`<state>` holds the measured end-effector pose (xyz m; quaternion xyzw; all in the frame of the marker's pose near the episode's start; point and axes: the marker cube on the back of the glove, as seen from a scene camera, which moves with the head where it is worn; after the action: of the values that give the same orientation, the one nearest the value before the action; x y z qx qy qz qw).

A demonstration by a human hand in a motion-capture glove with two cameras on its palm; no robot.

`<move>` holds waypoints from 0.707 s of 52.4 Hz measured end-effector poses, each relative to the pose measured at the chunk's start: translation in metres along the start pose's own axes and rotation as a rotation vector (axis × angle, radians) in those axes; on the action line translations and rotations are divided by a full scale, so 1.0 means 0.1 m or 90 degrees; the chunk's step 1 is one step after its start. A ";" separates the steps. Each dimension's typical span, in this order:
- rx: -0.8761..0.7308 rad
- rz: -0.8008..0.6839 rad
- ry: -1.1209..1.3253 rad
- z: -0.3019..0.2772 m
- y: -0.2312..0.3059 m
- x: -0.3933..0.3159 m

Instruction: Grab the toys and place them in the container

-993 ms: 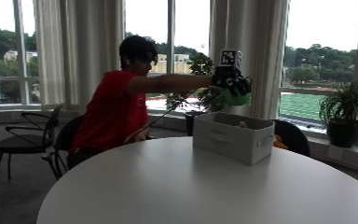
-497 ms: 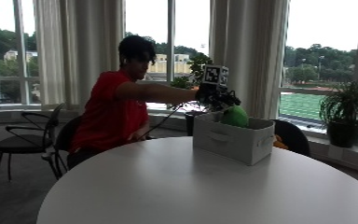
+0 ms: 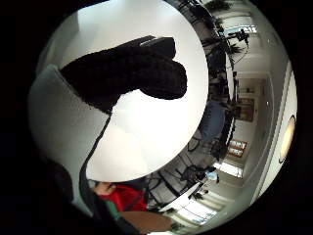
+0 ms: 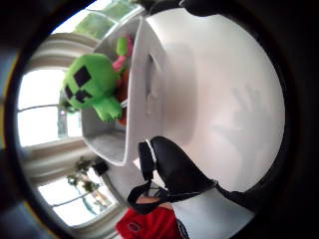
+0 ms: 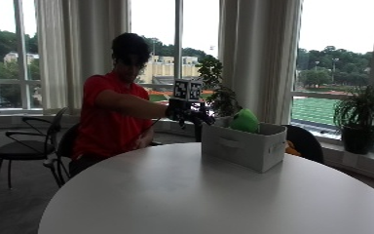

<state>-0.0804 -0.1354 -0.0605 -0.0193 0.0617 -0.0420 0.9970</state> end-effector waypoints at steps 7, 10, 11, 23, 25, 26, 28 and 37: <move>0.000 0.019 -0.005 0.20 0.13 0.30; -0.008 0.026 -0.010 0.29 0.15 0.45; -0.009 0.027 -0.010 0.32 0.16 0.50; -0.046 0.074 -0.052 0.71 0.34 0.80; -0.052 0.078 -0.059 0.75 0.37 0.81; -0.054 0.079 -0.061 0.76 0.37 0.82; -0.054 0.078 -0.063 0.78 0.38 0.85; -0.048 0.084 -0.074 0.79 0.34 0.94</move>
<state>0.0257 -0.1072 0.0047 -0.0552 0.0062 0.0270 0.9981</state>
